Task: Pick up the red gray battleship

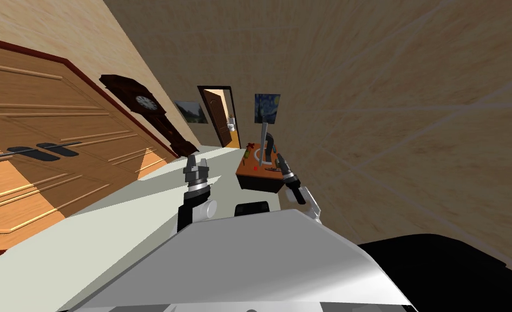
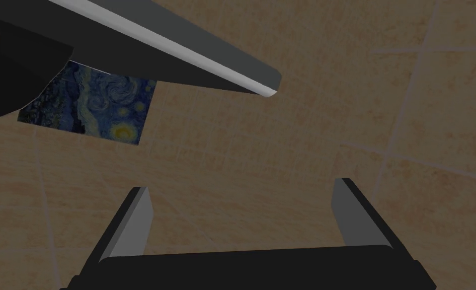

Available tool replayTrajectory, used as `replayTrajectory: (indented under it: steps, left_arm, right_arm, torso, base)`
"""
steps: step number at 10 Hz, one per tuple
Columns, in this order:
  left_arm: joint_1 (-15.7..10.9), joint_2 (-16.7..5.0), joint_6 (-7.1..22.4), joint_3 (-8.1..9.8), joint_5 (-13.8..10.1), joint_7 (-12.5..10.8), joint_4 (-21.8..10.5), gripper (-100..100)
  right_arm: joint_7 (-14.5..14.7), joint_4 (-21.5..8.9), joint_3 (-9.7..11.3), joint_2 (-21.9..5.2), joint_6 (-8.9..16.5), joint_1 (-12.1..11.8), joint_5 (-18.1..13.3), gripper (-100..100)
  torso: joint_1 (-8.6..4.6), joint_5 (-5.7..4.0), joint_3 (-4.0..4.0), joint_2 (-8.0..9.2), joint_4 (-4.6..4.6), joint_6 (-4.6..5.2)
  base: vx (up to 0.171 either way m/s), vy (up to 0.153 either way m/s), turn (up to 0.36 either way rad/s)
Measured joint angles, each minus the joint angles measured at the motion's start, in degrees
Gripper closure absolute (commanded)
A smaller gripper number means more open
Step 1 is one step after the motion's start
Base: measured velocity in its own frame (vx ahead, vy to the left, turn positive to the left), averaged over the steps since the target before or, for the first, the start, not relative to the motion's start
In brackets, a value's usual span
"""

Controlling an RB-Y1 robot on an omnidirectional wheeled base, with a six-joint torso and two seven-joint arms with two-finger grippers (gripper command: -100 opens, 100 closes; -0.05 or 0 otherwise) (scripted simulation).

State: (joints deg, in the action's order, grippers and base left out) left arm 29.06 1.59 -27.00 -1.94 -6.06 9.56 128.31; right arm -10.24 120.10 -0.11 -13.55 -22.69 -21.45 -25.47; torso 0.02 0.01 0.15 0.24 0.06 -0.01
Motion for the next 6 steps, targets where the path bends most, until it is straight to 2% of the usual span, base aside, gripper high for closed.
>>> replayTrajectory:
  steps: [3, 4, 6]
  left_arm:
    - [0.0, 0.0, 0.0, 0.00, 0.0, 0.0, 0.0, 0]
    - [0.0, 0.0, 0.0, 0.00, 0.0, 0.0, 0.0, 0]
    - [0.0, 0.0, 0.0, 0.00, 0.0, 0.0, 0.0, 0]
  right_arm:
    - [0.5, -3.5, 1.3, -1.5, 0.3, 1.2, -3.9, -100]
    - [0.6, -5.7, 1.5, -2.5, 0.1, 2.4, -5.5, -100]
    - [0.8, -8.4, 2.2, -4.1, 0.2, 3.2, -8.2, -100]
  torso:
    - [0.00, 0.00, -0.02, -0.05, 0.00, 0.02]
    - [0.00, 0.00, -0.05, -0.09, -0.01, 0.00]
    - [-0.02, 0.00, -0.07, -0.13, -0.02, 0.00]
  base:
    - [-0.056, 0.014, 0.079]
    - [-0.036, 0.009, 0.068]
    - [-0.033, 0.010, 0.090]
